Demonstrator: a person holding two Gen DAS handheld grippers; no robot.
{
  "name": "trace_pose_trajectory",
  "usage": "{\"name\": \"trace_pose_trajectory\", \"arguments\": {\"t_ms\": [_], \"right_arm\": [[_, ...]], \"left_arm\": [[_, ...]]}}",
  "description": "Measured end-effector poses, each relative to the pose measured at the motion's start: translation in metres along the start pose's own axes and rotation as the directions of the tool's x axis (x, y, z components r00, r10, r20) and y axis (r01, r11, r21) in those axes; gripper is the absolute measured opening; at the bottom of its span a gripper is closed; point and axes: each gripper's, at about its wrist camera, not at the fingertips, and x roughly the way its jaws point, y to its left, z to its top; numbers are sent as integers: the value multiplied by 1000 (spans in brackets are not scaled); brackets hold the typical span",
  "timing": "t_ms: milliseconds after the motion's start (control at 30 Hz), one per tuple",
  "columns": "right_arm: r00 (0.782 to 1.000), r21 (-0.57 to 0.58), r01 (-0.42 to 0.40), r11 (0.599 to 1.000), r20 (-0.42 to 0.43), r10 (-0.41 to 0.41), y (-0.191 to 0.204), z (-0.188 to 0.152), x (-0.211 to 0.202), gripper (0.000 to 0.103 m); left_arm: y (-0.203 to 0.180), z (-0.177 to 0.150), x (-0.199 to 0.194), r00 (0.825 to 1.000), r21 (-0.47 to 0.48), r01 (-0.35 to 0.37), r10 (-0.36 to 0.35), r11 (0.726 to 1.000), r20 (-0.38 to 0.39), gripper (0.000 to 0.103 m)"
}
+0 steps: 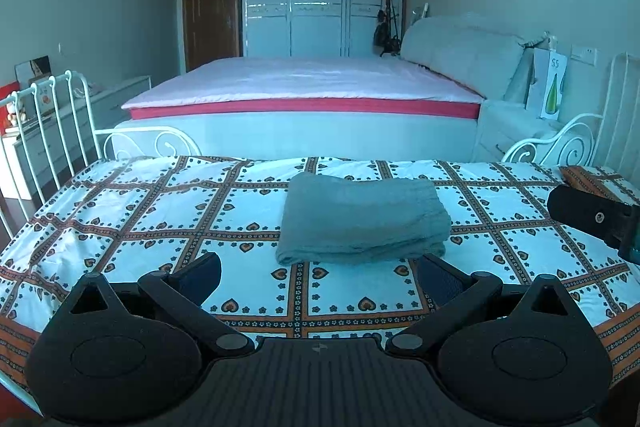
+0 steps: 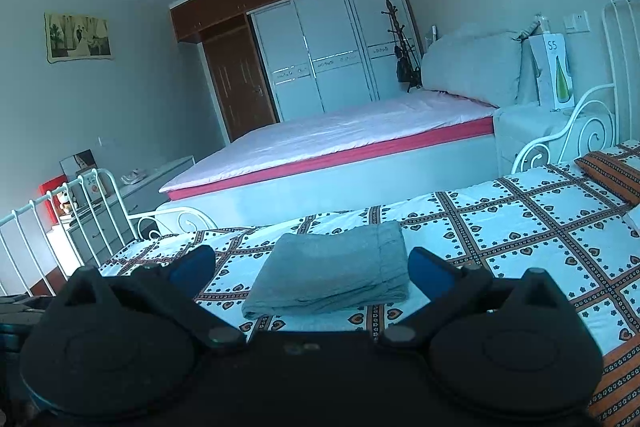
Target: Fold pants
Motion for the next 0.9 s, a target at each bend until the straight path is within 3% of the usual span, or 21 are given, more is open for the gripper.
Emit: {"name": "trace_pose_trajectory", "arguments": {"t_ms": [500,733,900], "right_arm": [[1000,1,-8,1000,-11,8,2,-6,3,97],[1000,4,-7,1000,-9,7,2,-9,3,97],[1000,15,3,1000,-3,-3,-3,-10,3,97]], "left_arm": [[-1,-4,7,1000,-8,5,-5,1000,-25,103],[1,-8,7,997,-41,74,-73,996,11,103],[-5,-7,10,999,-12,47,-47,999,20,103]]}}
